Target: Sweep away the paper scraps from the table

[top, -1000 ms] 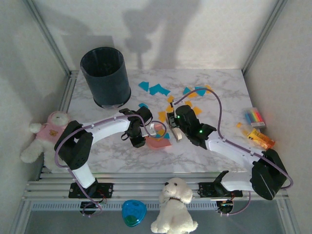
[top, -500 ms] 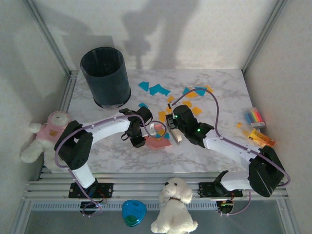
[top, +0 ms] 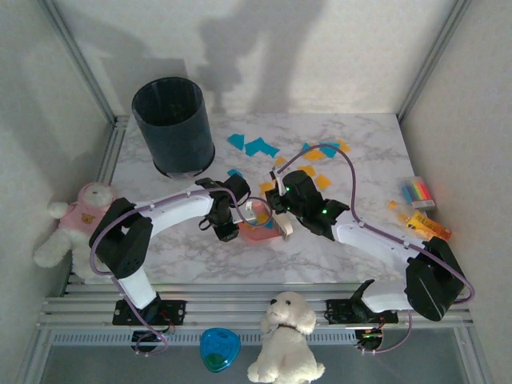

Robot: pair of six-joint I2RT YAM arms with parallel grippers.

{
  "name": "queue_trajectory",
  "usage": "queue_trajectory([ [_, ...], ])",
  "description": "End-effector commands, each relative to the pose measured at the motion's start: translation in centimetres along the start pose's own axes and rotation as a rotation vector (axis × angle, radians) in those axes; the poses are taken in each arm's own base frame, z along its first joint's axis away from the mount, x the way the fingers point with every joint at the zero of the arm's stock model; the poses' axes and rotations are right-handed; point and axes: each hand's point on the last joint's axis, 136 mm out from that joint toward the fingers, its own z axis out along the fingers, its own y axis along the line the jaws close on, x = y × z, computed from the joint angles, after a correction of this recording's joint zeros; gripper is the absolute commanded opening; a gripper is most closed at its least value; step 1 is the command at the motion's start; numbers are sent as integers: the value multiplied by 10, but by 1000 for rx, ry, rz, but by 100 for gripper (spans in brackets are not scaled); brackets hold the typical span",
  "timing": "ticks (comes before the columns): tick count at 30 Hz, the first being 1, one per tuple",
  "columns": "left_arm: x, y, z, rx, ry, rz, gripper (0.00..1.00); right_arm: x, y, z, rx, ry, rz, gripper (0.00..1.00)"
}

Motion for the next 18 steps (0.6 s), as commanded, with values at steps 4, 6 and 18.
queue_trajectory([
  [4, 6, 15, -7, -42, 10, -50, 0, -39, -14, -18, 96, -138, 13, 0],
  [6, 8, 17, -8, -47, 8, -58, 0, -44, -16, -18, 111, -152, 7, 0],
  [18, 14, 27, -10, -73, 13, -102, 0, -84, -44, 6, 205, -208, -71, 0],
])
